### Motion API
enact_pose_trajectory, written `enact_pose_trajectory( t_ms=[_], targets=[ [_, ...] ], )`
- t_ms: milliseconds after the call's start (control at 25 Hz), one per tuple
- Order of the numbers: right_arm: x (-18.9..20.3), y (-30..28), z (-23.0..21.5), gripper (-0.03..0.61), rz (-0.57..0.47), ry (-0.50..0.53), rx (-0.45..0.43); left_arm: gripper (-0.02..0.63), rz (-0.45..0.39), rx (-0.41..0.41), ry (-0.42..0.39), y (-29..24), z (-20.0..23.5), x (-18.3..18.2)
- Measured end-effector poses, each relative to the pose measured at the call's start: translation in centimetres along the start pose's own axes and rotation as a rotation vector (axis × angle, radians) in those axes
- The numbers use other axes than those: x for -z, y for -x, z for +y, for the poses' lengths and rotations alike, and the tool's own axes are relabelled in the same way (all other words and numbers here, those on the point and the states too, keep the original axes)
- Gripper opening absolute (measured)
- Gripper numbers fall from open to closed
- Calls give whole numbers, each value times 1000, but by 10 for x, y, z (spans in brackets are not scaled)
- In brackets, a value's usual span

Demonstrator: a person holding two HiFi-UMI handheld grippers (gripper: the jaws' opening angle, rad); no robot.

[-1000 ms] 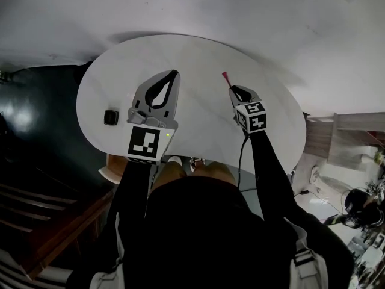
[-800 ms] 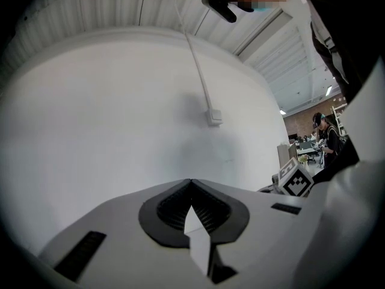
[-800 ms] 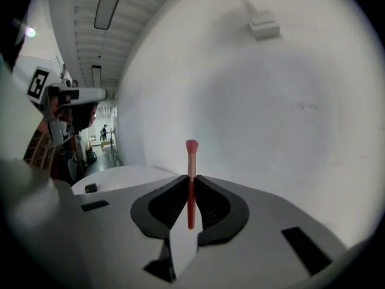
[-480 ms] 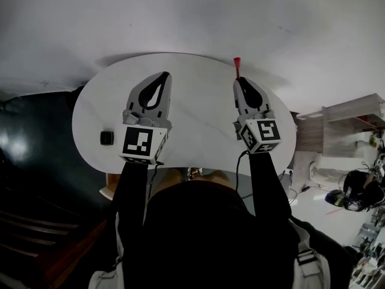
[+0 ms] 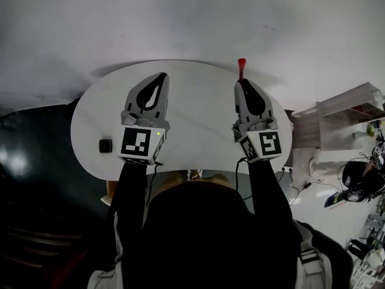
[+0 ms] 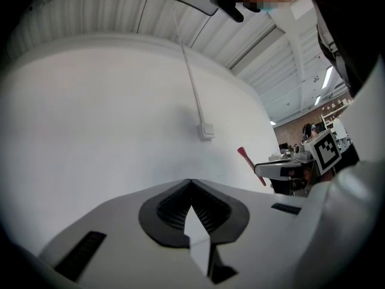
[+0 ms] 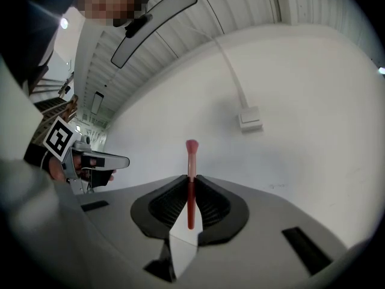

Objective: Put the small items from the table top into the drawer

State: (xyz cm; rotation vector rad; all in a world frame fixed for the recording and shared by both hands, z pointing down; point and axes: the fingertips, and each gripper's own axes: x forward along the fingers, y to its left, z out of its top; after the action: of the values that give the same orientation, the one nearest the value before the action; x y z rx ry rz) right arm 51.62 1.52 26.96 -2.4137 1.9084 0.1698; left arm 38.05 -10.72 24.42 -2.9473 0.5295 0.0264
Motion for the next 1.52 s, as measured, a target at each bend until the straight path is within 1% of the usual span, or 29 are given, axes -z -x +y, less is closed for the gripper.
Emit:
enact_pose_trajectory(
  t_ms=[120,240,320,400,520,640,760,880,960,1080,1240,1360,1520],
  targets=[
    [-2,0,2,63,-1,-4,-18,14,1,-14,-5,4,1,-1],
    [-2,-7,12,63,7,-18,-61,14,5,-67,6,15,11,-3],
    [1,-14,25,63,10,-27,-106,14,14,-111,2,27,21,-1],
    [4,-25,44,63,8,-33,-175,14,37,-161,-17,43,32,3],
    [12,-44,82,63,11,-35,-301,14,68,-257,-39,74,53,8],
    [16,-61,129,63,15,-78,-417,14,96,-369,-52,116,77,9],
    [17,-73,182,63,17,-115,-531,14,134,-484,-62,166,103,10],
    [20,-80,243,63,29,-135,-664,14,171,-613,-70,226,122,10],
    [23,-80,279,63,39,-143,-730,14,193,-668,-81,258,130,9],
    [23,-75,325,63,44,-144,-802,14,208,-721,-85,297,136,9],
    [18,-59,382,63,45,-152,-856,14,217,-767,-78,354,143,12],
    [22,-47,413,63,68,-150,-870,14,233,-772,-79,385,149,17],
    [36,-33,444,63,97,-138,-878,14,217,-777,-49,416,155,22]
  ],
)
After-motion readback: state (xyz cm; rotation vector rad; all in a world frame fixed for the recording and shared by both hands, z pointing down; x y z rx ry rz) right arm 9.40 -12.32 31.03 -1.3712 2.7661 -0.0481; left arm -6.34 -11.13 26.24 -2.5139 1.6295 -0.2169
